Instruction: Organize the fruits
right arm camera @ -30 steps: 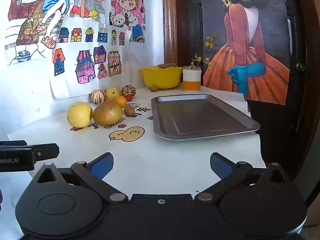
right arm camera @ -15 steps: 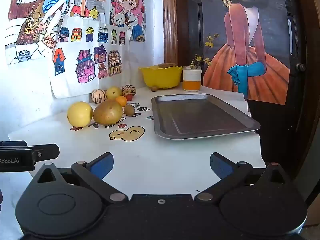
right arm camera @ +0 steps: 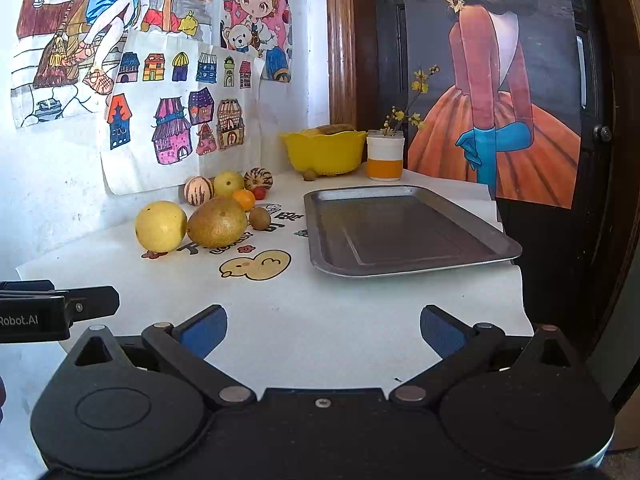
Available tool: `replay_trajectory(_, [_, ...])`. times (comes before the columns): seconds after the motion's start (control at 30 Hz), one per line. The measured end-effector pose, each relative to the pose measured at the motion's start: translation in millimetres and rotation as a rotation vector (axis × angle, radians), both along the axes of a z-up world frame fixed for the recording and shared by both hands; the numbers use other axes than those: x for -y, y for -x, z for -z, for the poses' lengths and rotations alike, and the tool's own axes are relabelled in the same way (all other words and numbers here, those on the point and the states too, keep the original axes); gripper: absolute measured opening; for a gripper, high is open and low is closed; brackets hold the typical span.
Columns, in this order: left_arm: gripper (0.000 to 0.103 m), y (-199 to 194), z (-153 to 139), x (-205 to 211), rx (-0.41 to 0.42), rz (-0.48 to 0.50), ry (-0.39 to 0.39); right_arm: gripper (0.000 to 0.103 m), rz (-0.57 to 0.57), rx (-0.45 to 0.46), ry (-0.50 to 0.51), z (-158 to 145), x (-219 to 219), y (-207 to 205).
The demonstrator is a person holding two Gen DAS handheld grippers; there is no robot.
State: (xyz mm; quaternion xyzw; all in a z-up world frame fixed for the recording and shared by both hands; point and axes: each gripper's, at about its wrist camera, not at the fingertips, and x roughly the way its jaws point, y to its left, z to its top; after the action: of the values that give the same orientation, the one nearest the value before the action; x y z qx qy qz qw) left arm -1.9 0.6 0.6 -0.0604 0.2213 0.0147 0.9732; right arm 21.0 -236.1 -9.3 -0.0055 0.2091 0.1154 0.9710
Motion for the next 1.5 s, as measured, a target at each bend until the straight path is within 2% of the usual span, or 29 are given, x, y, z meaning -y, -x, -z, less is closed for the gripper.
replay_trajectory(0.87, [0.102,-5.0,3.3,-1.6,-0.013,-0.001,0.001,0.102,-0.006,-0.012,0.008,2.0,-4.7,-4.4])
replay_trajectory(0.97, [0.102,-9.4,-1.2,-3.3,-0.014,0.004,-0.013,0.102,-0.017,-0.015,0.016,-5.5,-5.7,-7.3])
replay_trajectory(1.1, [0.102,-25.7,-14.1,-15.4,-0.003,-0.022,-0.035,0.102,-0.094,-0.015,0.059,-21.7,-15.8,-15.7])
replay_trajectory(1.27, [0.102,-58.7,-24.4,-35.5,-0.018,-0.067,-0.042,0.103,-0.226,-0.072,0.039,-47.6,-27.1,-46.4])
replay_trajectory(1.4, [0.102,-80.2,-22.8,-42.5,-0.043,-0.018,-0.043,0.102,-0.323,-0.139,0.063,-66.5,-43.7,-85.2])
replay_trajectory(1.5, [0.102,-98.0,-18.7,-44.7,-0.077,0.027,-0.051,0.102,-0.383,-0.154,0.125,-69.8,-59.9,-110.4])
